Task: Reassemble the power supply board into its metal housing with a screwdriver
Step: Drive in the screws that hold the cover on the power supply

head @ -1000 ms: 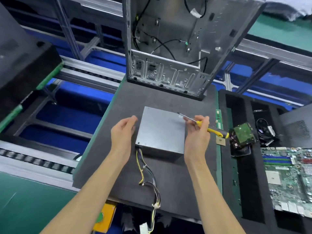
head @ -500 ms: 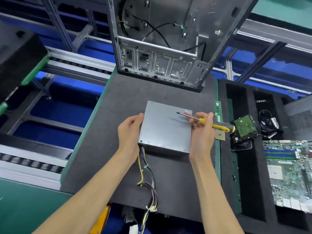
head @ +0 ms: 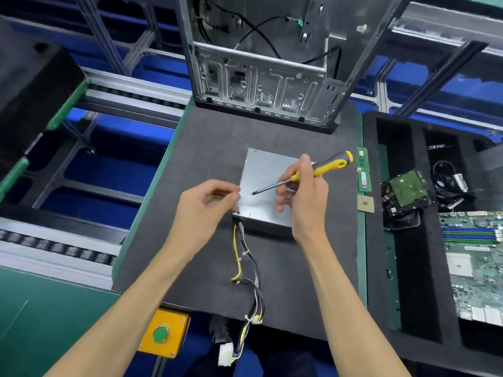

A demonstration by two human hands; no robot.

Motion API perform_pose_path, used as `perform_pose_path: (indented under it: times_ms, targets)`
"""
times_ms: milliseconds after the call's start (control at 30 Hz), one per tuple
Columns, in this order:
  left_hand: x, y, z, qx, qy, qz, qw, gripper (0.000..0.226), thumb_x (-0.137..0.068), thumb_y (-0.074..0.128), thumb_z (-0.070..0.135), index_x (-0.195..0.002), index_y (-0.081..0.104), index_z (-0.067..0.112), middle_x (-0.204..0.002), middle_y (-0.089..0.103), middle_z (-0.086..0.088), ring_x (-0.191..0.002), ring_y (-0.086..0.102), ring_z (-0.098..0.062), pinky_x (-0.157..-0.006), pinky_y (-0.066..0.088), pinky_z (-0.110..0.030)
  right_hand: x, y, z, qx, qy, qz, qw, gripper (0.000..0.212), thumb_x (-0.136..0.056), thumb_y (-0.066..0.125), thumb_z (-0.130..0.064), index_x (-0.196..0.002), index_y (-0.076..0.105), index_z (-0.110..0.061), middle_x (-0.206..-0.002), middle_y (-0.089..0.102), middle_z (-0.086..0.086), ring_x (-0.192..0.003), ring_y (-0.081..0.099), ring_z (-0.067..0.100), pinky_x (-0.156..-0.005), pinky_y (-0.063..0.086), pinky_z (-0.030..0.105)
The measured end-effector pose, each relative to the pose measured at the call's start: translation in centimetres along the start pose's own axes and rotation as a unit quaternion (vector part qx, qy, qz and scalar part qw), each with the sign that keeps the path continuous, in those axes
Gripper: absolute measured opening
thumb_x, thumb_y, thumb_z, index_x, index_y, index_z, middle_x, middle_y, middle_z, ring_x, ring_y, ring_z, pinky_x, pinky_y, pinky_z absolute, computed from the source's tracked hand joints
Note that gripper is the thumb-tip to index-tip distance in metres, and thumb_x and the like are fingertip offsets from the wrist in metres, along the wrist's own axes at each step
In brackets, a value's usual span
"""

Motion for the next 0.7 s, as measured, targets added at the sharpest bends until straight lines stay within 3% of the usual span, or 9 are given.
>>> perform_pose_path:
  times_ms: [133, 267, 400, 567, 700]
  targets:
    - [1.0, -0.2, 0.2, -0.096, 0.031, -0.020, 0.995, 0.016, -0.088, 0.075, 0.012, -0.095, 0.074, 0.027, -0.091, 0.073, 0.011, -0.083, 0.069, -0.009, -0.080, 0.051, -0.013, 0.1, -0.3, 0.0, -0.008, 0.005, 0.005, 1.000, 0.047, -0.097, 0.050, -0.050, -0.059, 0.063, -0.027, -0.057, 0.055, -0.001, -0.043, 0.048, 0.016, -0.038, 0.038, 0.024]
    - [1.7, 0.0, 0.8, -0.159, 0.135, -0.027, 0.978, 0.016, -0.087, 0.075, 0.002, -0.095, 0.077, 0.016, -0.094, 0.068, 0.005, -0.083, 0.066, -0.017, -0.082, 0.050, -0.019, 0.4, 0.2, -0.2, 0.021, 0.005, -0.006, 1.000, 0.048, -0.099, 0.049, -0.048, -0.057, 0.063, -0.027, -0.053, 0.053, -0.001, -0.042, 0.047, 0.015, -0.038, 0.039, 0.024]
    - [2.1, 0.1, 0.6, -0.177, 0.173, -0.026, 0.969, 0.017, -0.086, 0.075, -0.001, -0.095, 0.079, 0.013, -0.092, 0.066, 0.003, -0.080, 0.064, -0.018, -0.079, 0.046, -0.017, 0.6, 0.3, -0.2, 0.040, 0.003, -0.007, 0.999, 0.050, -0.102, 0.050, -0.044, -0.057, 0.062, -0.026, -0.052, 0.053, 0.000, -0.042, 0.047, 0.015, -0.038, 0.039, 0.024]
    - [2.5, 0.2, 0.9, -0.203, 0.238, -0.003, 0.950, 0.017, -0.083, 0.076, -0.003, -0.094, 0.075, 0.010, -0.089, 0.070, 0.005, -0.087, 0.065, -0.014, -0.081, 0.052, -0.028, 0.7, 0.3, 0.0, 0.045, -0.001, -0.015, 0.999, 0.049, -0.107, 0.049, -0.037, -0.063, 0.060, -0.017, -0.052, 0.054, -0.001, -0.042, 0.048, 0.013, -0.037, 0.039, 0.024]
    - [2.7, 0.3, 0.9, -0.201, 0.242, 0.015, 0.949, 0.014, -0.082, 0.077, -0.004, -0.090, 0.074, 0.008, -0.088, 0.068, 0.002, -0.085, 0.064, -0.018, -0.079, 0.053, -0.032, 1.1, 0.5, 0.2, 0.053, 0.000, -0.030, 0.998, 0.046, -0.102, 0.051, -0.040, -0.065, 0.060, -0.014, -0.051, 0.054, -0.001, -0.042, 0.049, 0.014, -0.037, 0.039, 0.023]
Point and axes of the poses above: each hand's wrist, its own x-axis away from the middle knuckle, its own y-axis out of the palm, z = x × y, the point moved 5 cm from there along -x, towards the middle knuckle
